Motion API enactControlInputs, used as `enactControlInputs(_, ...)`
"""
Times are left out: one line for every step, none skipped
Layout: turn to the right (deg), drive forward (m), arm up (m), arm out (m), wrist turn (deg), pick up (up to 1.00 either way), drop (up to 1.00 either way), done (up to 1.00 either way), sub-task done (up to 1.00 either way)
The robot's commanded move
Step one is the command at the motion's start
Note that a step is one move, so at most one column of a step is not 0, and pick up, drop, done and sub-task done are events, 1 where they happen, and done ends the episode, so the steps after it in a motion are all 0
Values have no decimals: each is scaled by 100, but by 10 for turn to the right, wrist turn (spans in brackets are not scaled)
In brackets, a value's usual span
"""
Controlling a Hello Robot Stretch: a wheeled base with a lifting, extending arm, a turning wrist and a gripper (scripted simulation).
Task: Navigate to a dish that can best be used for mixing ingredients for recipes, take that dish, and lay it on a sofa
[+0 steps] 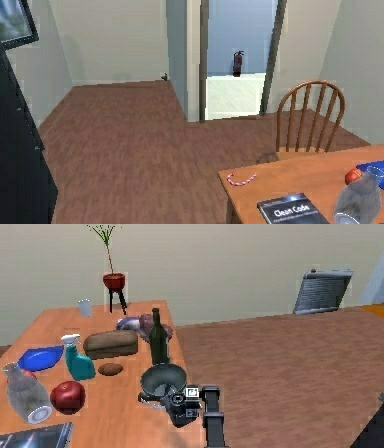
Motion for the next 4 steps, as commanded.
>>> enactControlInputs(0,0,10,0,0,0,0,0,0)
enactControlInputs(0,0,16,0,0,0,0,0,0)
enactControlInputs(0,0,0,0,-450,0,0,0,0)
enactControlInputs(0,0,0,0,-450,0,0,0,0)
